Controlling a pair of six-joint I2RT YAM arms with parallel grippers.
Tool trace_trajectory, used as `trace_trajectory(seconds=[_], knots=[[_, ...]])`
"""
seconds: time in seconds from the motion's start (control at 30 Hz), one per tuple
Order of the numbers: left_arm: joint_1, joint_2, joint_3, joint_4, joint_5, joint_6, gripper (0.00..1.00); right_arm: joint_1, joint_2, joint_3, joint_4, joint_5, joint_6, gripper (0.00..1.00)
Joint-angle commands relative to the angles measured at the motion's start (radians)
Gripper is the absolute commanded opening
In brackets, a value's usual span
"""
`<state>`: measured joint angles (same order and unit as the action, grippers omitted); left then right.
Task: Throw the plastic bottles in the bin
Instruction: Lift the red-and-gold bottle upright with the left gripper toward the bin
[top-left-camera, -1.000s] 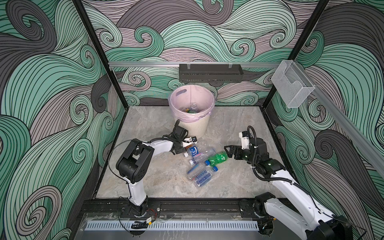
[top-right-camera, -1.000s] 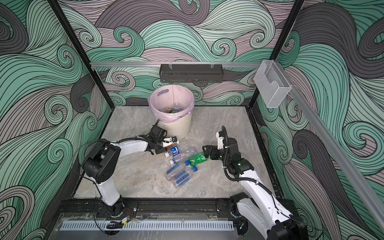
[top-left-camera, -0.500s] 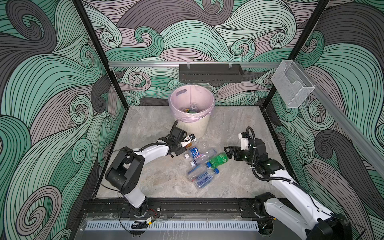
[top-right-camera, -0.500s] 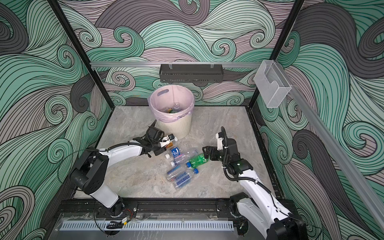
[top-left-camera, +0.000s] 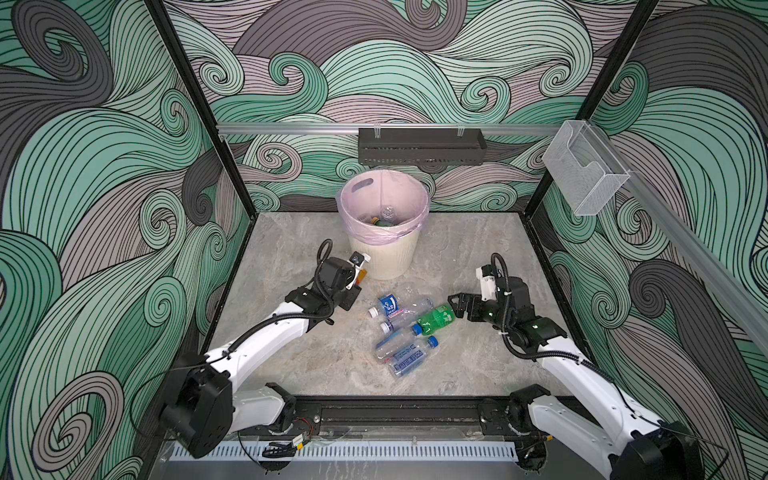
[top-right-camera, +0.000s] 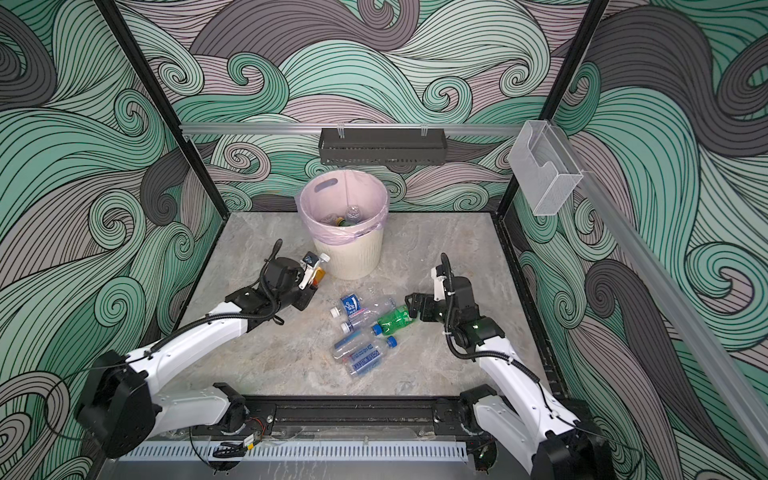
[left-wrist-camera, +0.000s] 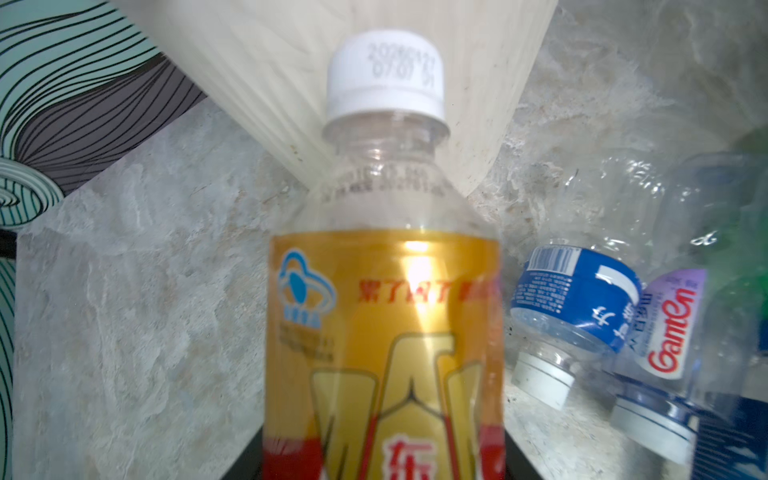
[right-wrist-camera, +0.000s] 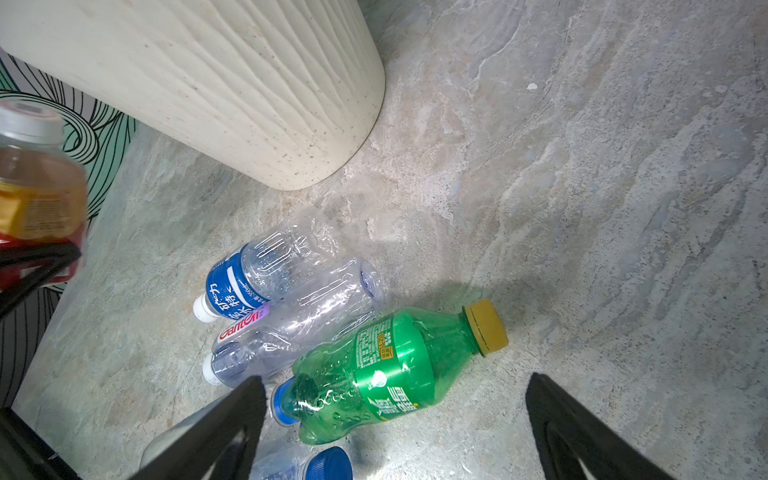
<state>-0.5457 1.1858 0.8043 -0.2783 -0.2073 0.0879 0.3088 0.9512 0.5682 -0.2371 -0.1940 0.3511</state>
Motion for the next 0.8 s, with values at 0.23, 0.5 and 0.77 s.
trace_trajectory(seconds=[0.23, 0.5, 0.77], knots=[[-0.005, -0.356, -0.18, -0.064, 0.026, -0.289, 0.5, -0.006, 0.102, 0.092, 0.005, -0.029, -0.01, 0.97], [-0.005, -0.468, -0.149, -0.096, 0.01, -0.311, 0.47, -0.005, 0.153, 0.119, -0.004, -0.05, -0.001, 0.95], [0.003, -0.079, 0.482, -0.218, 0.102, -0.17, 0.49, -0.006, 0.136, 0.118, -0.016, -0.042, 0.005, 0.95]])
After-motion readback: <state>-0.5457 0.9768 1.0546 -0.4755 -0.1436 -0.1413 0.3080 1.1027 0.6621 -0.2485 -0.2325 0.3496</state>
